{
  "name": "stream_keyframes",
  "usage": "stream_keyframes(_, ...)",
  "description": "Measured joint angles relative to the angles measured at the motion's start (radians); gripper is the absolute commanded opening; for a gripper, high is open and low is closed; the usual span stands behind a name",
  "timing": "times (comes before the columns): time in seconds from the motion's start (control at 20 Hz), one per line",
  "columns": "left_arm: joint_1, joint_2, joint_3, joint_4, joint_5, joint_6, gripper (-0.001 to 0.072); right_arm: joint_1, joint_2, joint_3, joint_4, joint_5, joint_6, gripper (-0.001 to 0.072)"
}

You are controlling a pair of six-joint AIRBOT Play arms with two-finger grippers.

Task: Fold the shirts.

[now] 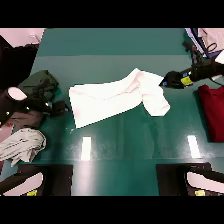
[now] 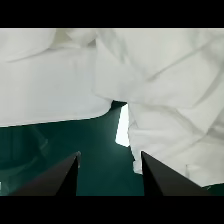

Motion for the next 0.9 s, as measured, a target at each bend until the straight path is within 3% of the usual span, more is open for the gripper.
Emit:
stream_keyframes(0.55, -0.037, 0.001, -0.188, -0.185, 0.061, 0.098, 0.0467, -0.002, 0.089, -0.156, 0.005, -0.056, -0.002, 0.0434)
stream_keyframes(0.6, -0.061, 0.001, -0.191, -0.187, 0.076, 0.102, 0.0437, -0.001, 0.090, -0.158, 0.006, -0.057, -0.002, 0.0434)
stream_keyframes(0.7, -0.107, -0.002, -0.198, -0.186, 0.116, 0.101, 0.0023, -0.003, 0.091, -0.159, 0.006, -0.057, -0.002, 0.0435)
stream_keyframes(0.9, -0.145, -0.002, -0.182, -0.185, 0.150, 0.097, 0.0025, -0.042, 0.091, -0.162, -0.001, -0.050, 0.008, 0.0434)
